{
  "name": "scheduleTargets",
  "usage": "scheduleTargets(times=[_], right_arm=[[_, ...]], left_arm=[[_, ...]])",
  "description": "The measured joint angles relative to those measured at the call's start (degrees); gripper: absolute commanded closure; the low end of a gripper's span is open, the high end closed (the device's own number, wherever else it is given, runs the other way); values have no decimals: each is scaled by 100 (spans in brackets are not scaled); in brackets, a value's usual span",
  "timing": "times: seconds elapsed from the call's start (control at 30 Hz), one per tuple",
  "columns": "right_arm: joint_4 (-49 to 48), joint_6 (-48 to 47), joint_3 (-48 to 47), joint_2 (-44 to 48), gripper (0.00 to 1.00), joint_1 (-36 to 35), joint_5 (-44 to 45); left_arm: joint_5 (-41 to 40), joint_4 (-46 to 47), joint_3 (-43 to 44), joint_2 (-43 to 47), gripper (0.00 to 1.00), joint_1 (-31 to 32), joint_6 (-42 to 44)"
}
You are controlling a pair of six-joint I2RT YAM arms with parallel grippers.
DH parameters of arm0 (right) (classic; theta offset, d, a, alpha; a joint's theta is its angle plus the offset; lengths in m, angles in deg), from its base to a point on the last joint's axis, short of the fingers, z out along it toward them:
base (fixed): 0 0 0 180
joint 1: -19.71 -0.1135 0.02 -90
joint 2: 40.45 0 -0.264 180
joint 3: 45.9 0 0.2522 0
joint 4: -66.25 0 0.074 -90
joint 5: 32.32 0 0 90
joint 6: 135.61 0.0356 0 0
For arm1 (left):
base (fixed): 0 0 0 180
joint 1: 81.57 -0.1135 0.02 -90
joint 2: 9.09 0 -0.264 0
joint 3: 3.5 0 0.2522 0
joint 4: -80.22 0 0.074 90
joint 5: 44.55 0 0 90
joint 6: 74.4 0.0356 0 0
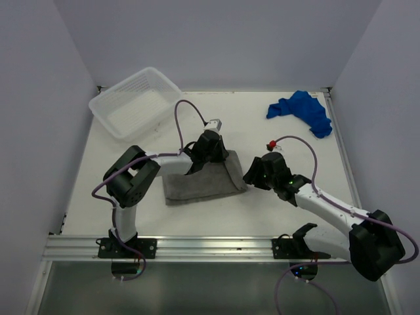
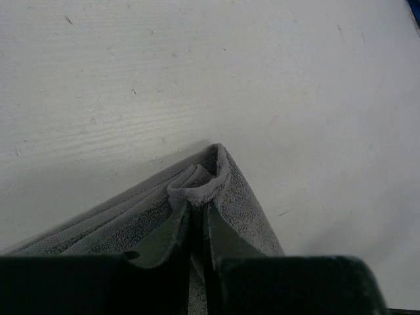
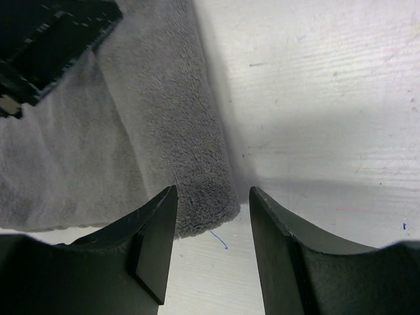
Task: Roll the towels
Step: Roll the towel
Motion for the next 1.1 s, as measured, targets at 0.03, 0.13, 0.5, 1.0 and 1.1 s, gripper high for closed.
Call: scheduleTargets(times=[0.03,0.13,0.5,1.0,1.1], right_arm=[[-76,26,70,-81,49,61,-105],[-341,87,284,-282,48,142,-380],[-1239,210,715,-509,43,162,-885],[-2446,269,1086,-1047,80,164,-1261],[-2472,223,1106,-1005,93,170,-1257]], left_arm=[[0,-2,0,0,100,0,0],[0,0,0,0,100,0,0],[-15,-2,-2,0,100,0,15],[-129,22,-81,0,77,-2,114],[-184,-7,-81,0,63,-2,149]])
